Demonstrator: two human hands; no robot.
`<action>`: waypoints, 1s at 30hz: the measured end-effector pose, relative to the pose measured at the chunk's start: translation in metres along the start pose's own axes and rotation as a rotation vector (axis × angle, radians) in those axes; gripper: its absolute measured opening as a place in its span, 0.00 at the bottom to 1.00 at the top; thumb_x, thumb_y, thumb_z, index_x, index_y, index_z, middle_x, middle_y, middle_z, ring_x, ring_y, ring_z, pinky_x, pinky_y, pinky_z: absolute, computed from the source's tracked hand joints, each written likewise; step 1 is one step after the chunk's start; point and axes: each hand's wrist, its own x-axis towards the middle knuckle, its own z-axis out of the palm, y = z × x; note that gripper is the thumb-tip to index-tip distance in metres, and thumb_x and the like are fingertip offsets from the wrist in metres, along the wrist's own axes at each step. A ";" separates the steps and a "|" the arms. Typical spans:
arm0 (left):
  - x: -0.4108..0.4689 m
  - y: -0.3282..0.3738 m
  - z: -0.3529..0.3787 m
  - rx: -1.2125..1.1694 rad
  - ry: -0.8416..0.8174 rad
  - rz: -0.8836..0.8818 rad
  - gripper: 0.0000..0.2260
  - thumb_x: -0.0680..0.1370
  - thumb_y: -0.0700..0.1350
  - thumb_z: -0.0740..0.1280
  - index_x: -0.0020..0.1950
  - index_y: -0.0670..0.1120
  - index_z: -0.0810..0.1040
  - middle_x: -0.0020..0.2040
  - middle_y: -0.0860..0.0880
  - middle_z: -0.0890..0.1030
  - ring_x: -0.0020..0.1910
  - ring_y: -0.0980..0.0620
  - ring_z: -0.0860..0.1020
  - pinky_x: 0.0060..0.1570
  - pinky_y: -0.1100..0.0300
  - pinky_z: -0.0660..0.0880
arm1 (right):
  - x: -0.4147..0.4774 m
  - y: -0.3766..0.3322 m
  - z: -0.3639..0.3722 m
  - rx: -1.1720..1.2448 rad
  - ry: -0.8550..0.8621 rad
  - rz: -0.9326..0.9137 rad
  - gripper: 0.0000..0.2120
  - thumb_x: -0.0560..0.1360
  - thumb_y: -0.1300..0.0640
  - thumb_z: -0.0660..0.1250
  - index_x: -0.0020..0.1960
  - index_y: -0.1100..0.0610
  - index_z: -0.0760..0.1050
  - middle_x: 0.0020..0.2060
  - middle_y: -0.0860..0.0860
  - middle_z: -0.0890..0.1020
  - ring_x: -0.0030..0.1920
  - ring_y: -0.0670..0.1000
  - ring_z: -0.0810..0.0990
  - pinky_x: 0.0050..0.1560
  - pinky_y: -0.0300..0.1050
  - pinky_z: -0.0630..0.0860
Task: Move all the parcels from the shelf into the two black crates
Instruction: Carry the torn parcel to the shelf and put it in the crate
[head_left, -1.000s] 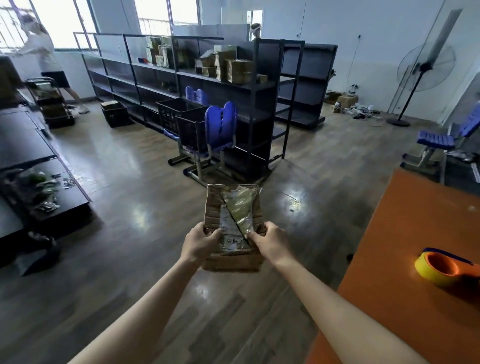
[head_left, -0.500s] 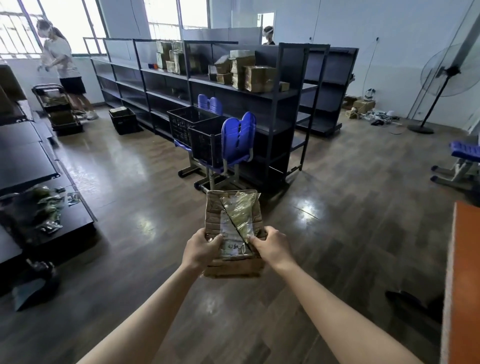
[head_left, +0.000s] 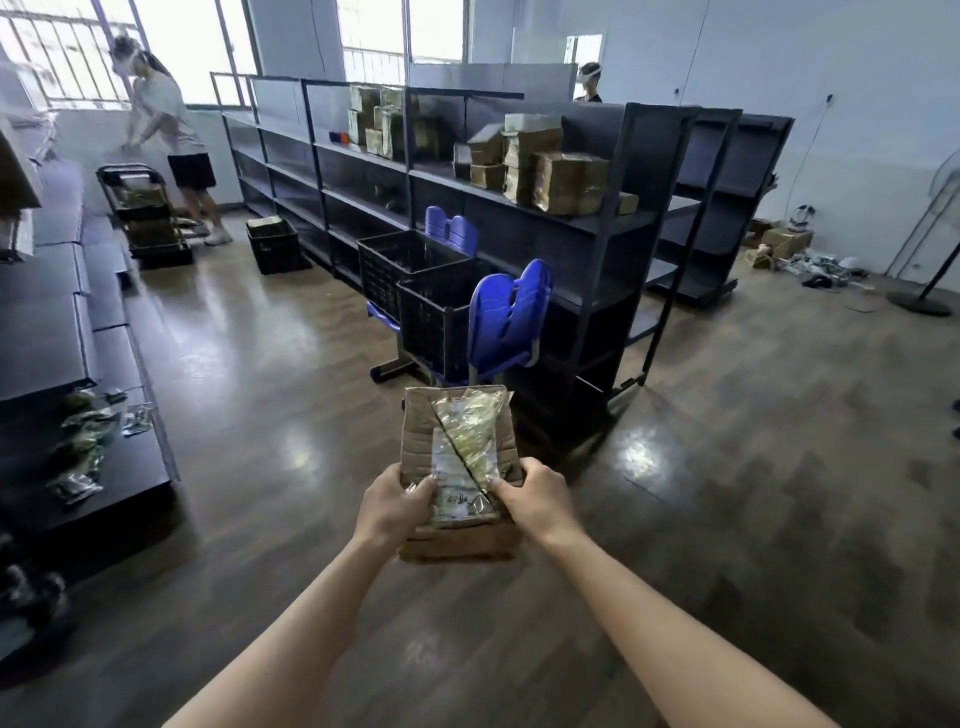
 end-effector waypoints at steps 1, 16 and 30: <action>0.017 0.003 0.002 -0.006 -0.002 -0.009 0.03 0.75 0.45 0.68 0.43 0.49 0.76 0.39 0.48 0.81 0.41 0.47 0.78 0.46 0.51 0.76 | 0.017 -0.002 0.001 -0.006 -0.005 0.002 0.18 0.72 0.44 0.69 0.54 0.55 0.78 0.50 0.53 0.84 0.53 0.56 0.81 0.51 0.47 0.77; 0.350 0.031 -0.012 0.030 -0.034 0.007 0.05 0.76 0.48 0.67 0.50 0.48 0.78 0.44 0.50 0.82 0.44 0.50 0.80 0.41 0.57 0.73 | 0.338 -0.082 0.074 0.004 0.002 -0.013 0.17 0.74 0.44 0.68 0.54 0.56 0.77 0.48 0.52 0.83 0.51 0.54 0.81 0.51 0.49 0.77; 0.669 0.081 -0.026 0.060 -0.039 0.061 0.07 0.76 0.48 0.68 0.39 0.55 0.73 0.36 0.58 0.77 0.34 0.60 0.74 0.31 0.63 0.69 | 0.637 -0.169 0.119 0.015 0.068 0.030 0.21 0.74 0.42 0.67 0.57 0.57 0.76 0.50 0.54 0.83 0.53 0.57 0.79 0.52 0.49 0.76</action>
